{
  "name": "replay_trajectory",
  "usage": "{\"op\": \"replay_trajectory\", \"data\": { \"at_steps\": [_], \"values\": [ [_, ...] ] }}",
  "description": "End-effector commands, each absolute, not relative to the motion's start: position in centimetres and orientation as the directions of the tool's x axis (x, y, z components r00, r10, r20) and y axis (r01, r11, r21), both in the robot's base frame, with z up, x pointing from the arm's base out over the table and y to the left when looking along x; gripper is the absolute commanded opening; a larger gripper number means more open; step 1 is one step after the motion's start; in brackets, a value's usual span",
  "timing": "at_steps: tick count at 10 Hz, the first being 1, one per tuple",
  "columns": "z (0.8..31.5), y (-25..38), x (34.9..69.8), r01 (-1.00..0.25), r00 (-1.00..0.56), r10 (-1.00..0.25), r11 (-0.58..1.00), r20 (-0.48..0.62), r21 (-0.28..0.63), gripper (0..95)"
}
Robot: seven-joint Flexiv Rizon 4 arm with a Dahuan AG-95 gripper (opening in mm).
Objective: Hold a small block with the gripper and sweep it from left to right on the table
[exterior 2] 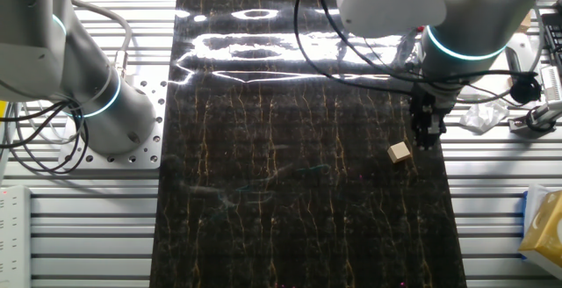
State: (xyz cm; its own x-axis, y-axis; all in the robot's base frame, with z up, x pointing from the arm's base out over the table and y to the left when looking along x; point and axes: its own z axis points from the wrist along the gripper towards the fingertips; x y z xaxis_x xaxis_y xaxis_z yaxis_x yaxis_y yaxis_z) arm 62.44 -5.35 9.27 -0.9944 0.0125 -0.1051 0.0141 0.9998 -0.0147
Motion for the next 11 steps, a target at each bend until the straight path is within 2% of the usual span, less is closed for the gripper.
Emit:
{"op": "replay_trajectory", "data": {
  "at_steps": [1, 11],
  "values": [
    [9.09, -5.72, 62.57, 0.011, -0.994, 0.010, 1.000, -0.105, -0.005, 57.0],
    [8.90, -6.32, 62.63, 0.013, -0.995, 0.013, 1.000, -0.097, -0.001, 57.0]
  ]
}}
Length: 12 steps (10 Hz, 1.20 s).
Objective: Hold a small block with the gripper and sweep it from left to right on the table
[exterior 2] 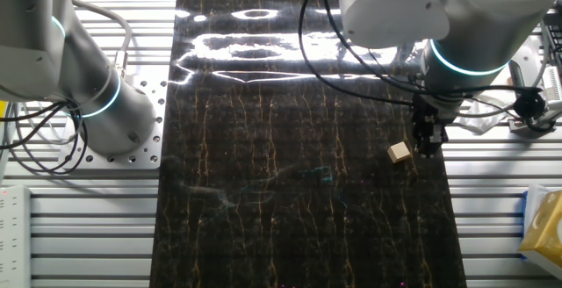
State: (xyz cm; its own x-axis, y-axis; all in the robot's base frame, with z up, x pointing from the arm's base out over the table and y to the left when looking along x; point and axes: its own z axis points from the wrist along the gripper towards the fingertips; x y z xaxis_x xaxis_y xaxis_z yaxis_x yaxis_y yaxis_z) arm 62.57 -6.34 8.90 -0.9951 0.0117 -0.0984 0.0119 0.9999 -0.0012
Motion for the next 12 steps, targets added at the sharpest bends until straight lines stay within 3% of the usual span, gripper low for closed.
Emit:
{"op": "replay_trajectory", "data": {
  "at_steps": [1, 12],
  "values": [
    [8.9, -6.3, 62.6, 0.015, -0.995, 0.015, 1.000, -0.096, 0.000, 57.0],
    [8.2, -6.5, 61.4, 0.034, -0.995, 0.039, 0.998, -0.092, 0.054, 57.0]
  ]
}}
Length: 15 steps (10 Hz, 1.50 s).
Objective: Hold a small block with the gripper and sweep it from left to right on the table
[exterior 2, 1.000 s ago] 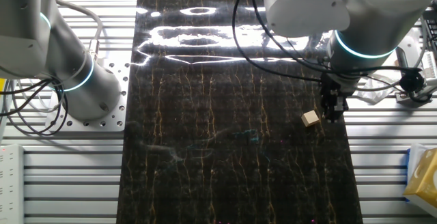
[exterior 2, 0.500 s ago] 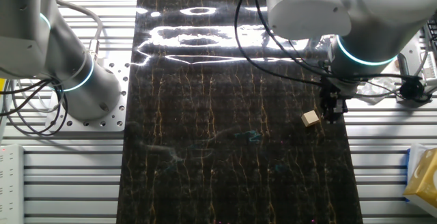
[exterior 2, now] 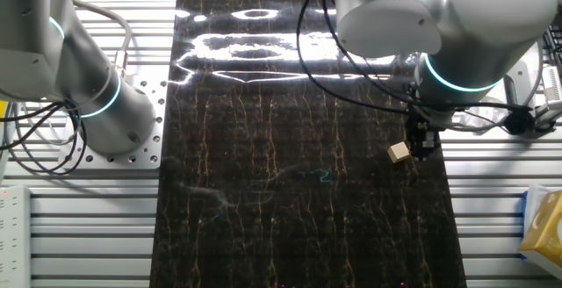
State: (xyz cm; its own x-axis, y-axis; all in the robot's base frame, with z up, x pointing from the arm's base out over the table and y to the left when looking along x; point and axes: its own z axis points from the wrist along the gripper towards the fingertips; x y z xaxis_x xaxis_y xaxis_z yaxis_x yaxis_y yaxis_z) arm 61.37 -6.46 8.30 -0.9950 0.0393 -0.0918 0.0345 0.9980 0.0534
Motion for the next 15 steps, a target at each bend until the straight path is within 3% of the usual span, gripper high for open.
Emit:
{"op": "replay_trajectory", "data": {
  "at_steps": [1, 15],
  "values": [
    [8.2, -6.5, 61.3, 0.035, -0.995, 0.040, 0.998, -0.093, 0.054, 57.0],
    [7.4, -5.2, 61.4, 0.058, -0.994, 0.062, 0.997, -0.088, 0.044, 57.0]
  ]
}}
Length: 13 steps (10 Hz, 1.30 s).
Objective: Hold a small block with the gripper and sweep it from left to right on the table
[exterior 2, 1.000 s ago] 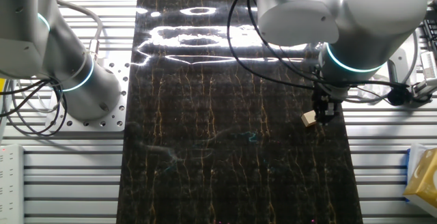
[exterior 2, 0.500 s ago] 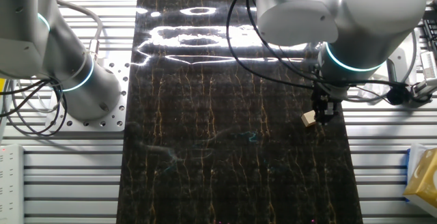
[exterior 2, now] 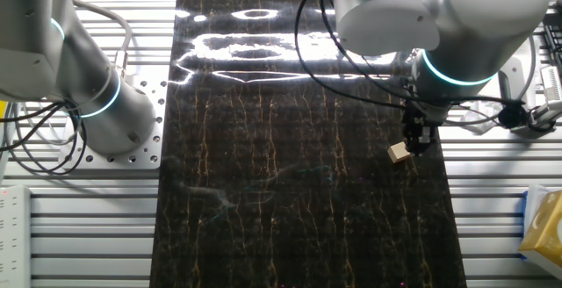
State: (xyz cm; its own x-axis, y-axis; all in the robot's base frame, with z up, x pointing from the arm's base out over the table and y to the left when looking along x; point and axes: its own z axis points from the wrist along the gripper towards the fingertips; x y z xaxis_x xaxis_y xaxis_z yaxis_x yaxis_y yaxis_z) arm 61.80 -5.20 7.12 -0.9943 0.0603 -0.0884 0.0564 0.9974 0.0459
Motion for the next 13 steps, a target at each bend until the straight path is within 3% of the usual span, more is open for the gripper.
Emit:
{"op": "replay_trajectory", "data": {
  "at_steps": [1, 13],
  "values": [
    [7.86, -4.93, 61.21, 0.060, -0.994, 0.063, 0.997, -0.087, 0.039, 57.0],
    [8.22, -4.76, 61.13, 0.072, -0.995, 0.073, 0.997, -0.066, 0.016, 57.0]
  ]
}}
